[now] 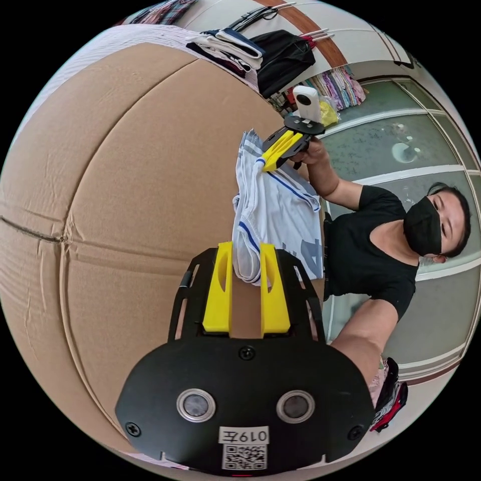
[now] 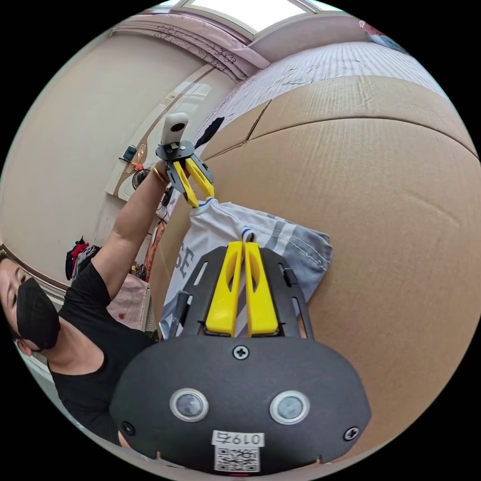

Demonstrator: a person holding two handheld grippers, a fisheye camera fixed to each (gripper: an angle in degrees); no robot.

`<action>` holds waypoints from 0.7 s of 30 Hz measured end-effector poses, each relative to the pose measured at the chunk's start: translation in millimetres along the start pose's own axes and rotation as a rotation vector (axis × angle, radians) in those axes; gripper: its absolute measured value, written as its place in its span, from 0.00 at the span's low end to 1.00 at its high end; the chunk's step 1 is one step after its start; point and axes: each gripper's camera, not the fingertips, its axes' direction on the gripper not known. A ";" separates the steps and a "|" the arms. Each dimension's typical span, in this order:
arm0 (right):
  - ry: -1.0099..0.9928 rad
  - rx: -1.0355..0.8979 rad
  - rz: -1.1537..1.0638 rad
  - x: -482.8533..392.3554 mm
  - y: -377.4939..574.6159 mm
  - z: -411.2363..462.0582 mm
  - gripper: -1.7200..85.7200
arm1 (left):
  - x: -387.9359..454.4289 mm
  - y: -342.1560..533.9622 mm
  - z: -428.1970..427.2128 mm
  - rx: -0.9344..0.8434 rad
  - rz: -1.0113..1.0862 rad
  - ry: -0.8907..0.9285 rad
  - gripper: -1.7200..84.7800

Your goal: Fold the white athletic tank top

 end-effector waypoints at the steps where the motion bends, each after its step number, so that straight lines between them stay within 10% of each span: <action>1: 0.005 0.003 -0.003 -6.1 -0.2 -4.8 0.01 | 1.5 2.4 -0.1 -0.004 -0.008 -0.005 0.08; 21: -0.081 0.047 0.030 -112.1 12.4 -82.6 0.02 | 96.8 90.5 -42.3 0.113 -0.037 -0.153 0.03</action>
